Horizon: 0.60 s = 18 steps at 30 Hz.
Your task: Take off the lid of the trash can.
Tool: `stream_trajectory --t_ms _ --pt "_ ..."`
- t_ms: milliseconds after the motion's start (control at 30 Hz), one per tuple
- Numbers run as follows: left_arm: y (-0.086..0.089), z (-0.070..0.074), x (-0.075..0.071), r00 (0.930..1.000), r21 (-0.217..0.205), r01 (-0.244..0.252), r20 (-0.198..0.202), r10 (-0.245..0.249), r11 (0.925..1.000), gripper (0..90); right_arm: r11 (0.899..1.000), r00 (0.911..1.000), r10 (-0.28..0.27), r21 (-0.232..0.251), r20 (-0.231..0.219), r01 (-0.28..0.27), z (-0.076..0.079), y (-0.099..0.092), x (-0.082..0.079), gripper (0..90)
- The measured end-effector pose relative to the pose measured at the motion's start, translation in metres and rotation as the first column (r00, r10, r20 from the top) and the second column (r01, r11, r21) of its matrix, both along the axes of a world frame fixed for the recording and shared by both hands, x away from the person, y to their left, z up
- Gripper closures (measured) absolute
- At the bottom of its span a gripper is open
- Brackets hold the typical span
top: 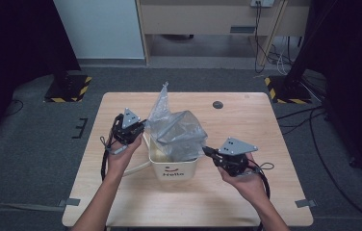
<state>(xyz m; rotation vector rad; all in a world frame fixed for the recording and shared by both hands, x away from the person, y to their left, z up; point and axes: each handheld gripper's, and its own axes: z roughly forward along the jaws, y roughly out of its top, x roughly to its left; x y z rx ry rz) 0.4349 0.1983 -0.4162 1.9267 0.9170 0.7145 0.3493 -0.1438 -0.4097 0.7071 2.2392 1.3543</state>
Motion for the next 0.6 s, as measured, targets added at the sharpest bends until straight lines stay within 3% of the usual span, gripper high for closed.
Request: stream_trajectory --t_ms 333,600 --pt "0.006 -0.007 0.005 0.9996 -0.001 -0.020 -0.021 0.020 0.9998 90.0 1.000 0.9999 0.017 0.002 0.003 -0.017 -0.004 -0.004 -0.012 90.0" --pt "0.008 -0.013 0.007 0.9990 0.004 -0.025 -0.037 0.025 0.9997 90.0 1.000 0.9997 0.024 -0.013 -0.007 -0.024 -0.016 -0.006 -0.021 90.0"
